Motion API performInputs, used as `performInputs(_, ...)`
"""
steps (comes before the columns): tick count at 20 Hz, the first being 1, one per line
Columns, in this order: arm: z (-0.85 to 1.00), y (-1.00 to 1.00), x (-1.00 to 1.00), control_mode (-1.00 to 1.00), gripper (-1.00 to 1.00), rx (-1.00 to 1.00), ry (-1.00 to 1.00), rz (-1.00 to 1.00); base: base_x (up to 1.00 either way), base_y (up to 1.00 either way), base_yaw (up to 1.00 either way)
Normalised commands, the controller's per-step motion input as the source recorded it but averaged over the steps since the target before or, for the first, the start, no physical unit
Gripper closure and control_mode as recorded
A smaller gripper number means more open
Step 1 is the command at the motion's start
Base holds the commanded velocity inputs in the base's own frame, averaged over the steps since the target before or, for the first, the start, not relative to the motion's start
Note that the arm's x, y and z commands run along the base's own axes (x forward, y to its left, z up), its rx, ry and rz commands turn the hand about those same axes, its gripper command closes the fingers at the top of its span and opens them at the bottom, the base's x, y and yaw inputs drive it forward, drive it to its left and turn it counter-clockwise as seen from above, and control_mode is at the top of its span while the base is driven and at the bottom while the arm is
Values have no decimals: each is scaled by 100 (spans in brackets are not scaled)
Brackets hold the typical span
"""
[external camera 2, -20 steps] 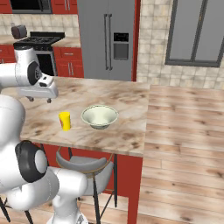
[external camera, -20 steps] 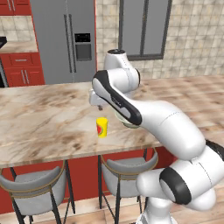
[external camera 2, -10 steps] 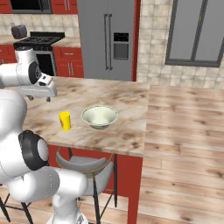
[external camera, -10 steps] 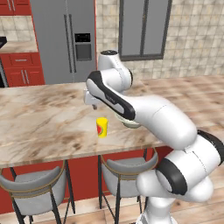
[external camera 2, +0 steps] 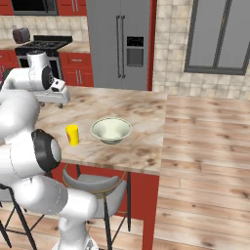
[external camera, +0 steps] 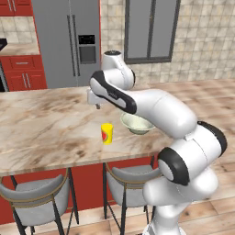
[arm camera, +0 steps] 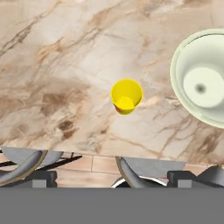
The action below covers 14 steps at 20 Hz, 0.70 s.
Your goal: Place the cup inside the bowl on the dining table and move the bowl to any counter.
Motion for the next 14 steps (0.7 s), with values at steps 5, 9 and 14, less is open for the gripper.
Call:
performInputs(5,-1,0,40,-100,-100,0,0,0,0,0,0)
performInputs(9,-13,0,40,-100,-100,0,0,0,0,0,0)
performInputs(14,-17,4,29,-100,-100,0,4,0,0,0,0)
